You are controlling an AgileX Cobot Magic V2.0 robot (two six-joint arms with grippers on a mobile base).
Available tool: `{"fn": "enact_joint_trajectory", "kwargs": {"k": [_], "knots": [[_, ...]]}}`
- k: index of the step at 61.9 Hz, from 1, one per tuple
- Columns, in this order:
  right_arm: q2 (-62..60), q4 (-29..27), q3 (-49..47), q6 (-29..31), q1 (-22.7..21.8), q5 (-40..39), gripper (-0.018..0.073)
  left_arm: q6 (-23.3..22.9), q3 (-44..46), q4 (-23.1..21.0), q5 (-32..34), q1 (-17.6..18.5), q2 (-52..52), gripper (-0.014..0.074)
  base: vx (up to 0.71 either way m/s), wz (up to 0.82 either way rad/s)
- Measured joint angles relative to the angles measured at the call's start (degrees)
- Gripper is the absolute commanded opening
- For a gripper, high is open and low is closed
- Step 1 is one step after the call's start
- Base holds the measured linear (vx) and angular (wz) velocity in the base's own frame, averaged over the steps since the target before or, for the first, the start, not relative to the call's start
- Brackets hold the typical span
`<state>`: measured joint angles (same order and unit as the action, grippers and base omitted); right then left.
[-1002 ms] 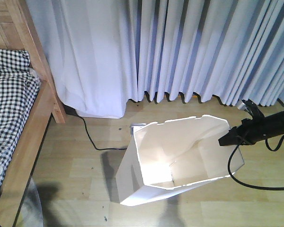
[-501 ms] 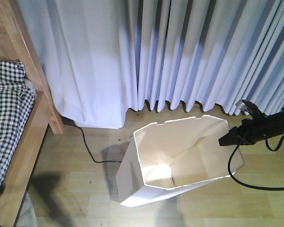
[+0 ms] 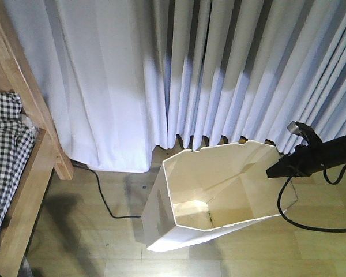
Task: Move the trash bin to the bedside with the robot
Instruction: 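Carry the bin to the floor beside the bed's foot near the curtains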
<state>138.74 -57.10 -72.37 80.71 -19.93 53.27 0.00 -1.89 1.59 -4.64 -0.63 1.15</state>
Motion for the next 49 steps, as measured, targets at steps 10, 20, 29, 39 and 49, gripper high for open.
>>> {"fn": "enact_joint_trajectory", "kwargs": {"k": [10, 20, 29, 39, 49], "knots": [[0.0, 0.0, 0.0, 0.0, 0.0, 0.0, -0.0004, 0.0, 0.0, 0.0, 0.0, 0.0, 0.0, -0.0006, 0.16, 0.0], [0.0, 0.0, 0.0, 0.0, 0.0, 0.0, -0.0004, 0.0, 0.0, 0.0, 0.0, 0.0, 0.0, -0.0006, 0.13, -0.01], [0.0, 0.0, 0.0, 0.0, 0.0, 0.0, -0.0004, 0.0, 0.0, 0.0, 0.0, 0.0, 0.0, -0.0006, 0.1, -0.01], [0.0, 0.0, 0.0, 0.0, 0.0, 0.0, -0.0004, 0.0, 0.0, 0.0, 0.0, 0.0, 0.0, -0.0006, 0.07, -0.01], [0.0, 0.0, 0.0, 0.0, 0.0, 0.0, -0.0004, 0.0, 0.0, 0.0, 0.0, 0.0, 0.0, -0.0006, 0.04, -0.01]]}}
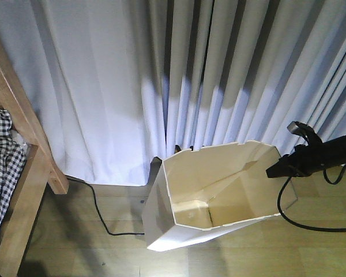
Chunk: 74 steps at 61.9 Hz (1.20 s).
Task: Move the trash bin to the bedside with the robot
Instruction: 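Carry the bin to the floor beside the bed's foot near the curtains, then lower the bin onto the floor with the right gripper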
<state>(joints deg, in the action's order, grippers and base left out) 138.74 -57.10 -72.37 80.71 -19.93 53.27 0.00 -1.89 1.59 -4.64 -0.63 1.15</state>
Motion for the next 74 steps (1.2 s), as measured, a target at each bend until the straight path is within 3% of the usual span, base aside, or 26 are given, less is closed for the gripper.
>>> {"fn": "enact_joint_trajectory", "kwargs": {"k": [44, 57, 74], "knots": [[0.0, -1.3, 0.0, -2.0, 0.1, -0.5, -0.0004, 0.0, 0.0, 0.0, 0.0, 0.0, 0.0, -0.0006, 0.0, -0.01], [1.4, 0.9, 0.0, -11.6, 0.6, -7.3, -0.0004, 0.0, 0.0, 0.0, 0.0, 0.0, 0.0, -0.0006, 0.0, 0.0], [7.7, 5.2, -2.6, -12.6, 4.0, -19.1, -0.0004, 0.0, 0.0, 0.0, 0.0, 0.0, 0.0, -0.0006, 0.0, 0.0]]}}
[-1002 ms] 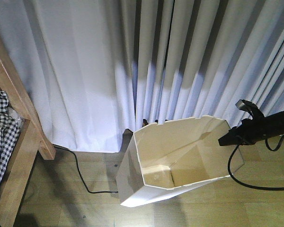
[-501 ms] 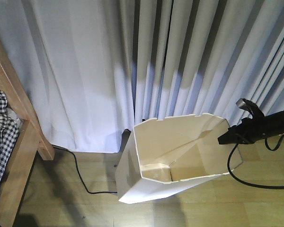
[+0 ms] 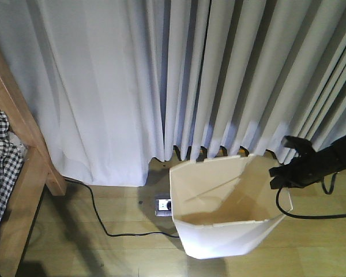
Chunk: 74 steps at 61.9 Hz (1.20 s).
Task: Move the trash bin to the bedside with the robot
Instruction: 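Lower the bin onto the floor with the right gripper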
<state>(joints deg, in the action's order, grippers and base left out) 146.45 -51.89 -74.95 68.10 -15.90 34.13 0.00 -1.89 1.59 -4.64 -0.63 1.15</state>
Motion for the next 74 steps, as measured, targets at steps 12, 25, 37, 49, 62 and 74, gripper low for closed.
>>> {"fn": "enact_joint_trajectory", "kwargs": {"k": [12, 25, 37, 49, 62, 74], "knots": [[8.2, 0.8, -7.2, -3.5, 2.5, 0.6, -0.0004, 0.0, 0.0, 0.0, 0.0, 0.0, 0.0, -0.0006, 0.0, 0.0], [16.9, 0.3, -16.7, -8.4, 4.1, 3.0, -0.0003, 0.0, 0.0, 0.0, 0.0, 0.0, 0.0, -0.0006, 0.0, 0.0], [25.9, 0.7, -26.3, -10.6, 4.2, 4.7, 0.0, 0.0, 0.0, 0.0, 0.0, 0.0, 0.0, -0.0006, 0.0, 0.0], [33.6, 3.9, -35.5, -13.5, 3.9, 6.6, 0.0006, 0.0, 0.0, 0.0, 0.0, 0.0, 0.0, -0.0006, 0.0, 0.0], [36.8, 6.4, -41.8, -16.3, 3.5, 9.8, 0.0013, 0.0, 0.0, 0.0, 0.0, 0.0, 0.0, -0.0006, 0.0, 0.0], [38.3, 7.8, -45.1, -16.5, 4.1, 11.5, 0.0022, 0.0, 0.0, 0.0, 0.0, 0.0, 0.0, -0.0006, 0.0, 0.0]]}}
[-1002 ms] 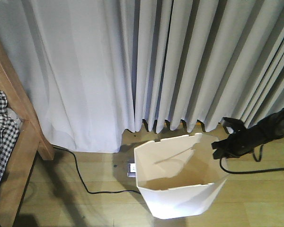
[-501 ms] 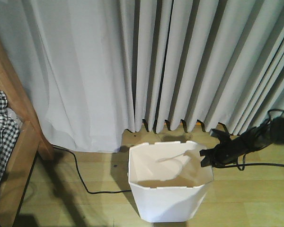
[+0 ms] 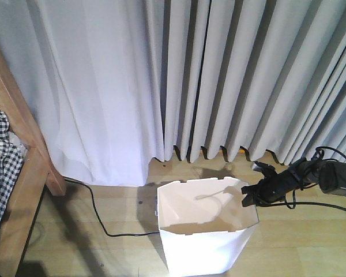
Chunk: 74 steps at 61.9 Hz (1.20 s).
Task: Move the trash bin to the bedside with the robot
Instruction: 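Lower the bin onto the floor with the right gripper, then open the right gripper and raise it away from the bin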
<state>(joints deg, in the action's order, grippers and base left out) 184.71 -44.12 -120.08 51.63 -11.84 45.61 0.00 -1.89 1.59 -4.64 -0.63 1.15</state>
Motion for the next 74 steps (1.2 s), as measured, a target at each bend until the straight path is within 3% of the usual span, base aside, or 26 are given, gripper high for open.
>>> {"fn": "enact_joint_trajectory", "kwargs": {"k": [24, 54, 74], "knots": [[0.0, 4.7, -1.9, -3.4, 0.1, 0.9, 0.0148, 0.0, 0.0, 0.0, 0.0, 0.0, 0.0, -0.0006, 0.0, 0.0], [-0.3, 7.6, -2.3, -8.4, 0.0, 3.6, 0.0478, 0.0, 0.0, 0.0, 0.0, 0.0, 0.0, -0.0006, 0.0, 0.0], [-0.3, 11.1, -2.3, -10.4, 0.0, 2.9, 0.051, 0.0, 0.0, 0.0, 0.0, 0.0, 0.0, -0.0006, 0.0, 0.0]]}}
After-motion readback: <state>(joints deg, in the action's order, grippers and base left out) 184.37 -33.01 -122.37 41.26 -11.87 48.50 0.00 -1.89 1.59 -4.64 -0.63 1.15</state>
